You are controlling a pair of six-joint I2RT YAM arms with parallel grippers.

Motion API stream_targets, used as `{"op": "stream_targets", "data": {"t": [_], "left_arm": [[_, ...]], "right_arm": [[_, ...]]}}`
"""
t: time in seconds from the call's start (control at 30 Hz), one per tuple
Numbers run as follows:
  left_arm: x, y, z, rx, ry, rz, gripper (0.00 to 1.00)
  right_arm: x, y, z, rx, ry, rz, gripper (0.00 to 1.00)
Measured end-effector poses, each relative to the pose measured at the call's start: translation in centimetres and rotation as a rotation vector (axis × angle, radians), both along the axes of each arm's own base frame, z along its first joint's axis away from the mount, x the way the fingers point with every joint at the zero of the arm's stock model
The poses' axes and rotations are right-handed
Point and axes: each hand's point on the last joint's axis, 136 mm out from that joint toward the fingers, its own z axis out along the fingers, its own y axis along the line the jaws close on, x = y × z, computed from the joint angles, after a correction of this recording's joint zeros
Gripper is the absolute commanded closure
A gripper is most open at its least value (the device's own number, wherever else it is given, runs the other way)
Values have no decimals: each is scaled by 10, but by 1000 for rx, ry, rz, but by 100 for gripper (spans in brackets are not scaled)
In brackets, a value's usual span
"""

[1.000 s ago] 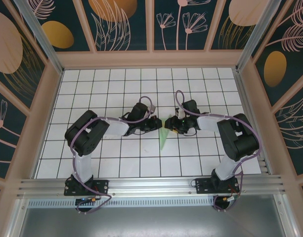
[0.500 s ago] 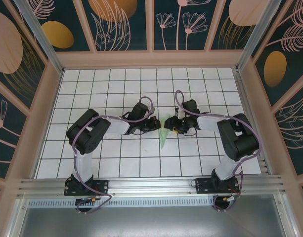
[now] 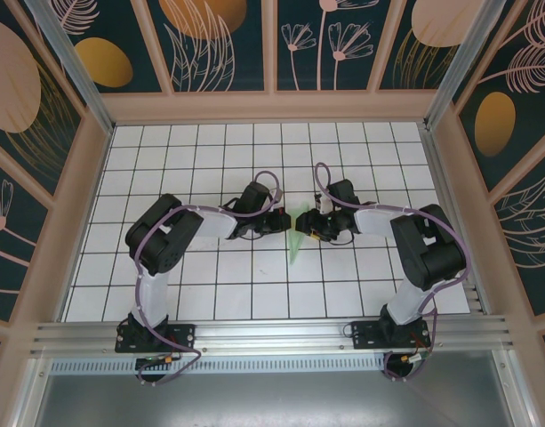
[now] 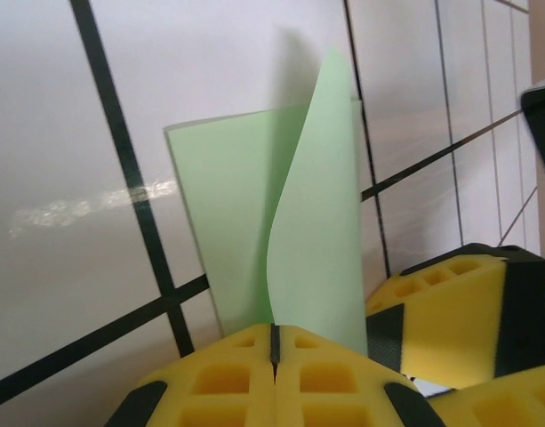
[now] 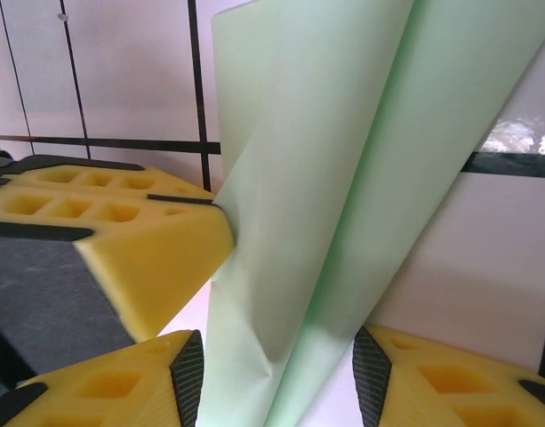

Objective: Fold a paper plane with a square sheet of paper (fold left side to right side)
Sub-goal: Fold the wing for the fifth time at the center of the table.

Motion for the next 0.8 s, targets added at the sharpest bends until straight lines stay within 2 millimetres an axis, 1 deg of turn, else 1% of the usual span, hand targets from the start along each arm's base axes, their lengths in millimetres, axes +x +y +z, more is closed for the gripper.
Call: {"op": "stream_targets", "data": {"t": [0.1, 0.23, 0.33, 0.43, 0.53, 0.67, 0.8], "left_arm": [[2, -1, 0, 2, -1, 1, 99], [2, -1, 0, 3, -1, 1, 99], [2, -1, -1, 4, 1, 1, 99], [2, -1, -1, 4, 1, 1, 98], [2, -2, -1, 3, 4, -2, 98], [2, -3, 0, 4, 1, -8, 97], [2, -3, -1, 3, 1, -13, 96]], "right_arm": [[1, -4, 4, 1, -15, -2, 50], [6, -12, 21, 43, -51, -31, 55], [13, -9, 31, 85, -76, -41, 60], [16, -6, 33, 103, -75, -49, 65], [20, -5, 30, 109, -64, -64, 69], [24, -3, 25, 113, -48, -79, 70], [30, 1, 28, 120, -53, -80, 70]]}}
